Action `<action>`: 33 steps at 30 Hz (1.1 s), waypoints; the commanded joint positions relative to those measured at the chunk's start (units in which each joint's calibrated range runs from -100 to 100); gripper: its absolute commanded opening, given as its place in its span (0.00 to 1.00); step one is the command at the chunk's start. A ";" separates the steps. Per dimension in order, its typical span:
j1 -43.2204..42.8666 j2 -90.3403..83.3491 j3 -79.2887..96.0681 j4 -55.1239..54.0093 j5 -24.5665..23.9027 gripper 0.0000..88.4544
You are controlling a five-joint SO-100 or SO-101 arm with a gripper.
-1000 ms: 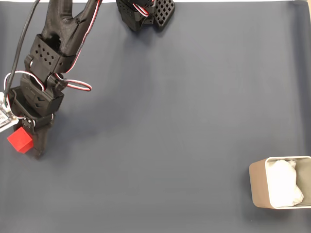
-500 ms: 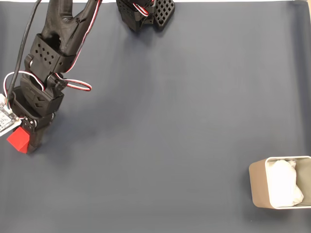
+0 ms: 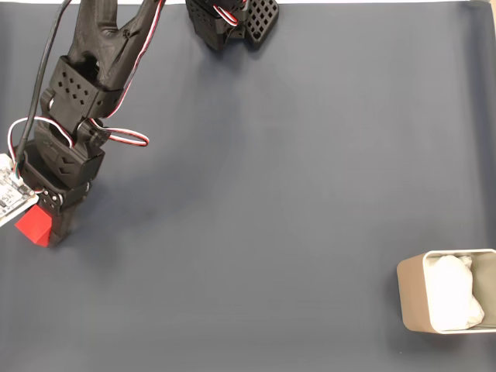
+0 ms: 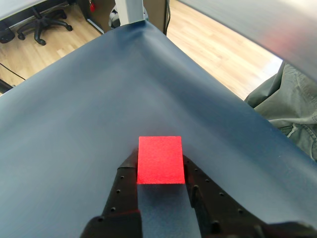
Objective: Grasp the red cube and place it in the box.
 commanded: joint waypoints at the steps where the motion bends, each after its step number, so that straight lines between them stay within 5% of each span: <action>1: -1.31 -5.72 -2.14 1.69 -0.68 0.09; 33: -26.52 -37.18 -0.95 18.17 -0.63 0.08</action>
